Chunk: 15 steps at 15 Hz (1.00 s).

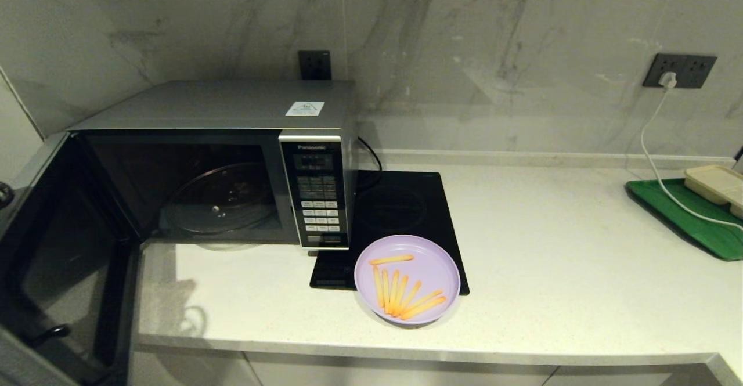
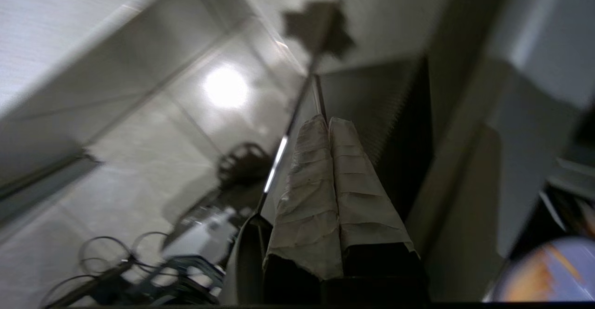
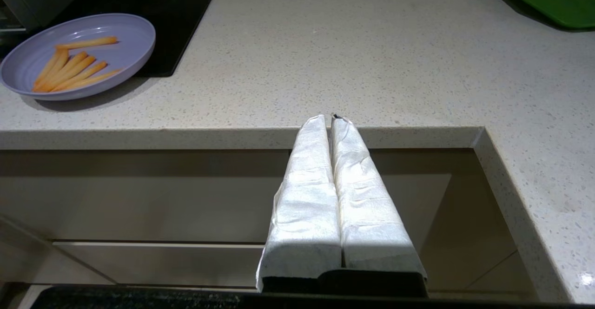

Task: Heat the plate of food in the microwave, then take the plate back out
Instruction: Close the microwave oven

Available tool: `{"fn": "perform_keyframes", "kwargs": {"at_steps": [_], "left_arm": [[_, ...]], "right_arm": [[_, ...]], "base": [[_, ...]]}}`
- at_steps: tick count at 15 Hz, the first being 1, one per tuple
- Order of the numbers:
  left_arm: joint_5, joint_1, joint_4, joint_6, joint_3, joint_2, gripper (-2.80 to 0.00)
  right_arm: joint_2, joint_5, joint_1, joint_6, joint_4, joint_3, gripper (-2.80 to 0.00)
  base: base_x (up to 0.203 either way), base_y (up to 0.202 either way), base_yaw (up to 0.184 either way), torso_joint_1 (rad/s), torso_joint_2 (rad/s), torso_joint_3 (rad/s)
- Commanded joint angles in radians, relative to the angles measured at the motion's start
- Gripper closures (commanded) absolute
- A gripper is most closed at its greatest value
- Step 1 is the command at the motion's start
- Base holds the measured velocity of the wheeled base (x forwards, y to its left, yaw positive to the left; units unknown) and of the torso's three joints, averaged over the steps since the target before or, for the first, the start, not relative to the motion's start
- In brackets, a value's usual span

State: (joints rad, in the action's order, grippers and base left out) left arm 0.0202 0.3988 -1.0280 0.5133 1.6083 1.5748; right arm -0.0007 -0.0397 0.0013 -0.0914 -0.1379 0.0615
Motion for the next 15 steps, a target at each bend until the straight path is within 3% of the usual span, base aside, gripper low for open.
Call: {"fn": "perform_keyframes", "kwargs": {"at_steps": [1, 3, 5, 15], "left_arm": [[-0.093, -0.178, -0.015, 0.109, 0.014, -0.044, 0.0], [-0.156, -0.354, -0.02, 0.225, 0.039, -0.064, 0.0], [-0.185, -0.463, -0.02, 0.297, 0.06, -0.068, 0.0], [-0.195, -0.558, -0.014, 0.336, 0.061, 0.019, 0.0]], "right_arm": [[0.001, 0.0, 0.0, -0.001, 0.0, 0.0, 0.0], [0.001, 0.0, 0.0, -0.001, 0.0, 0.0, 0.0], [0.0, 0.0, 0.0, -0.001, -0.001, 0.0, 0.0], [-0.001, 0.0, 0.0, -0.001, 0.0, 0.0, 0.0]], "base": [[0.0, 0.0, 0.0, 0.0, 0.0, 0.0], [0.0, 0.0, 0.0, 0.0, 0.0, 0.0], [0.0, 0.0, 0.0, 0.0, 0.0, 0.0], [0.0, 0.0, 0.0, 0.0, 0.0, 0.0]]}}
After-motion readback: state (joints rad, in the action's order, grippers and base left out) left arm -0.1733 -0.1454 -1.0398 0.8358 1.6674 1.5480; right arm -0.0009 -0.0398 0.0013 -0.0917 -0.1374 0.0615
